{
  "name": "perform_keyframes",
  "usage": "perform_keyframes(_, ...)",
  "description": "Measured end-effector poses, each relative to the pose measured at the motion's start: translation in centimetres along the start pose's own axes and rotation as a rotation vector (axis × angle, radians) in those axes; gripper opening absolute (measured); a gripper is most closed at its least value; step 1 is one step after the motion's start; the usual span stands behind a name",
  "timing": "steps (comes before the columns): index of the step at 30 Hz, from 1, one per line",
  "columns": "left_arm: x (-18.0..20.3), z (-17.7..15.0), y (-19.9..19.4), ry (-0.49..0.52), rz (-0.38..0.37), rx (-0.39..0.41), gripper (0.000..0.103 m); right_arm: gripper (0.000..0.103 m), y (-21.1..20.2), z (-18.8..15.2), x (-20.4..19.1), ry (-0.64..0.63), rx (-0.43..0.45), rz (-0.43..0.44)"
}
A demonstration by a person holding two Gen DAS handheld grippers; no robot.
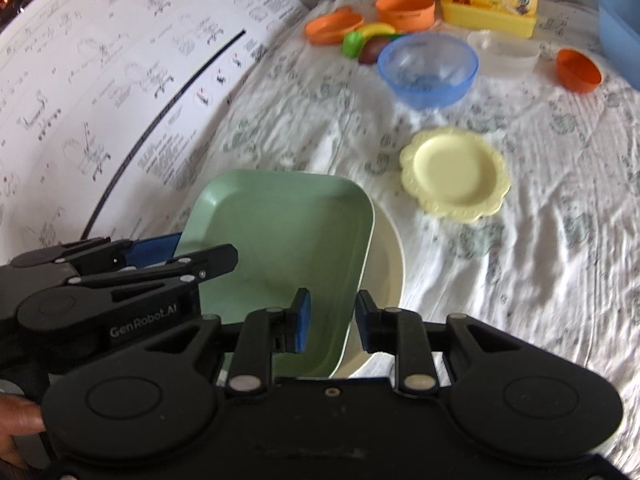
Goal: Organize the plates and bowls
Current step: 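Carry the green tray with the right gripper and lower it onto the white plate, then open the right gripper to release the green tray and withdraw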
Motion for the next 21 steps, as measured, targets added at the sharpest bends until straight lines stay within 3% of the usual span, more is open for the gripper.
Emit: perform_keyframes(21,-0.4,-1.1,3.0,0.010,-0.023,-0.059,0.040,0.027,2.4,-0.4,0.5,0.009,-0.050,-0.022)
Point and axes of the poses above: each gripper's, at about its wrist camera, not at the fingertips, and y roughly the way its jaws point, x to its right, z to its top, the point moved 5 cm from there along y, roughly the way its jaws point, and after that the axes turned 7 degrees about x, right-handed, at the moved point
